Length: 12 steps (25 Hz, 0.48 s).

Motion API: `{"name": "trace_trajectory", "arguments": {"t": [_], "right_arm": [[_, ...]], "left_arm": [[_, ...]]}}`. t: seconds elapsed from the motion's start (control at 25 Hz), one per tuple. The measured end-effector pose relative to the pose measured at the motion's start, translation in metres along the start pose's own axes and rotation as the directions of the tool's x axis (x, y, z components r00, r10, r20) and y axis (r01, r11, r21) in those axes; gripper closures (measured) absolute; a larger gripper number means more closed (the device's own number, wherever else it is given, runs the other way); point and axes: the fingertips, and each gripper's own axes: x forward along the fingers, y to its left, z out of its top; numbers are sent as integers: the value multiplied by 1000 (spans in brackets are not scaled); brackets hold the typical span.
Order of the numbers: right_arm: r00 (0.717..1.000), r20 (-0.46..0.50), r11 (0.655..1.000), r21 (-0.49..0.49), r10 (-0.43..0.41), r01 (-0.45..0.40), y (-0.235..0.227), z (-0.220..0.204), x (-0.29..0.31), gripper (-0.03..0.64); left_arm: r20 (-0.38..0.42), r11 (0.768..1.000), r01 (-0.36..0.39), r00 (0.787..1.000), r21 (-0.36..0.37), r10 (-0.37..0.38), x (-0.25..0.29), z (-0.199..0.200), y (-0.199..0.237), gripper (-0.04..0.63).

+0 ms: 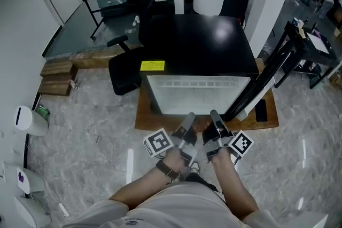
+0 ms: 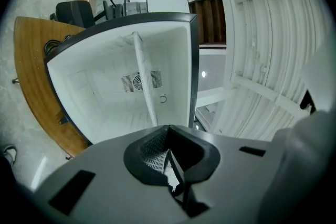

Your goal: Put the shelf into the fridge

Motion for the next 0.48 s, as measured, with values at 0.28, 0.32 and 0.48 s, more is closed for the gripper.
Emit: {"name": "trace_trajectory", "arguments": {"t": [0.28, 0.32, 0.48], "right_arm": [[1000, 0, 1000, -19, 10, -10, 6, 1, 0, 595], [1000, -4, 1000, -20, 10, -10, 5, 0, 1, 595], [1000, -15, 1000, -22, 14, -15, 7, -2, 2, 595]], "left_arm": [[18, 1000, 6, 1000, 10, -6, -2, 6, -5, 591], [21, 1000, 5, 1000, 11, -5, -3, 7, -6, 591], [25, 1000, 4, 1000, 13, -5, -3, 6, -5, 591]]}}
